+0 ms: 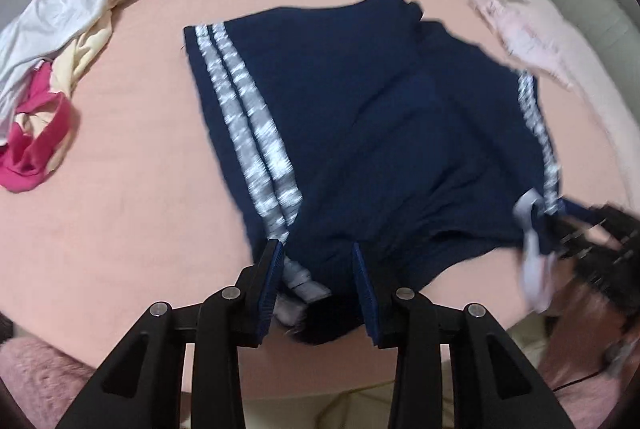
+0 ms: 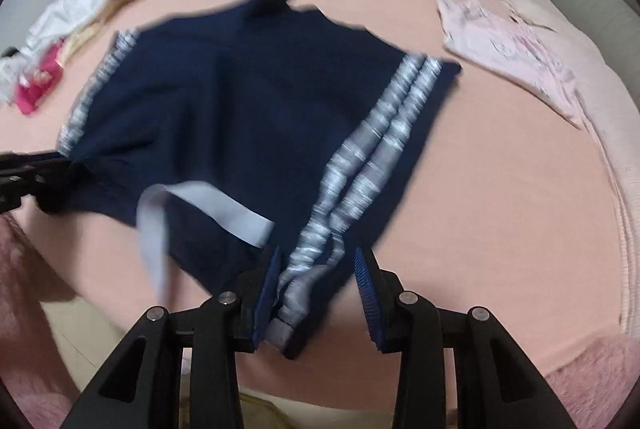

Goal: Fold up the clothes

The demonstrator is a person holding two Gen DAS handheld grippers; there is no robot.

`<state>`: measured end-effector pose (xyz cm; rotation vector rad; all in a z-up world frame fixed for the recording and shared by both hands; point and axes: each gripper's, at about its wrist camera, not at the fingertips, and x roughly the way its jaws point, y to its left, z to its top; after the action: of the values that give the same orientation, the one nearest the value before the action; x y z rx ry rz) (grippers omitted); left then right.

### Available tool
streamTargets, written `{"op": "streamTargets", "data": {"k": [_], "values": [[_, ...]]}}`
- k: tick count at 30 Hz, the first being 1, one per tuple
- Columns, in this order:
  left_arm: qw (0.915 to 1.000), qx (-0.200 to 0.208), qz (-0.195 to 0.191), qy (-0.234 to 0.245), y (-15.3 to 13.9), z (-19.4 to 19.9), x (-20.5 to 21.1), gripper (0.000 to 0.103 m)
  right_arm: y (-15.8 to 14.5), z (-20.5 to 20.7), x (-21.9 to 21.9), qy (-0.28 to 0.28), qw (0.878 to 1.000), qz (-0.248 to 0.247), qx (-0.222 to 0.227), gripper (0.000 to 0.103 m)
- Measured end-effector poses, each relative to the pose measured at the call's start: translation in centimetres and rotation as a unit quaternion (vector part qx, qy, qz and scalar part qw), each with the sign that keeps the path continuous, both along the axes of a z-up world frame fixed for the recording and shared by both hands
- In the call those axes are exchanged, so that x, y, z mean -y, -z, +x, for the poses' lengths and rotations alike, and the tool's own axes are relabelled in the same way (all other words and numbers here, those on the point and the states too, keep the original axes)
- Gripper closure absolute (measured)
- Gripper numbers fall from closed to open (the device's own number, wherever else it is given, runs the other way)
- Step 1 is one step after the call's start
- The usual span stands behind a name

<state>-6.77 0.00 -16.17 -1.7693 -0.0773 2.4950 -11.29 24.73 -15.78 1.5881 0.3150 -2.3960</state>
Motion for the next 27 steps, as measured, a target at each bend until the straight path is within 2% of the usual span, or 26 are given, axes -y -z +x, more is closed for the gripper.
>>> {"op": "streamTargets", "data": {"k": [3, 4, 7, 9, 11, 14, 16, 18, 22, 24, 25, 27], "values": [[0.9999, 0.008, 0.0, -0.011, -0.7, 0.5, 0.8, 0.07, 0.1, -0.1, -1.0, 0.012, 1.0, 0.006, 0.005, 0.065], [0.9997, 0.006, -0.022, -0.012, -1.1, 0.6, 0.9, 0.07, 0.1, 0.0, -1.4, 0.016, 1.0, 0.009, 0.006, 0.065], [0.9999, -0.014, 0.003, -0.007, -2.7, 0.9, 1.2, 0.071, -0.2, 0.3, -1.2, 0.021, 0.999, 0.033, -0.003, 0.065], [0.9982, -0.021, 0.056, -0.005, -3.2, 0.8, 1.4, 0.071, -1.4, 0.4, -1.6, 0.026, 0.999, -0.003, -0.019, 0.065], [0.9996, -0.006, 0.028, 0.004, -2.1, 0.5, 0.6, 0.07, -2.6, 0.5, -1.9, 0.031, 0.998, -0.039, -0.035, 0.065], [0.9995, 0.029, -0.006, 0.009, 0.2, 0.6, -0.2, 0.07, -0.9, 0.4, -1.8, 0.025, 1.0, 0.003, -0.014, 0.065], [0.9994, 0.018, -0.026, 0.015, 0.0, 1.4, -0.4, 0.067, 0.3, 0.4, -1.6, 0.021, 0.999, 0.033, 0.0, 0.065], [0.9988, 0.016, -0.043, 0.017, -0.3, 2.1, -0.3, 0.067, 0.0, 0.7, -2.9, 0.029, 0.999, 0.023, -0.002, 0.062], [0.9996, -0.014, 0.018, -0.016, -1.5, 2.4, 0.9, 0.068, -1.3, 0.8, -4.5, 0.06, 0.998, -0.011, -0.015, 0.06], [0.9979, -0.024, 0.055, -0.025, -1.7, 2.3, 1.1, 0.068, -2.0, 0.8, -4.7, 0.064, 0.996, -0.065, -0.014, 0.06], [0.9984, -0.016, 0.048, -0.025, -1.1, 2.4, 1.0, 0.068, -2.4, 0.8, -4.9, 0.066, 0.993, -0.093, -0.014, 0.06], [0.9991, -0.001, 0.033, -0.026, -0.1, 2.5, 0.7, 0.068, -1.1, 0.8, -4.2, 0.072, 0.996, -0.052, -0.004, 0.06]]}}
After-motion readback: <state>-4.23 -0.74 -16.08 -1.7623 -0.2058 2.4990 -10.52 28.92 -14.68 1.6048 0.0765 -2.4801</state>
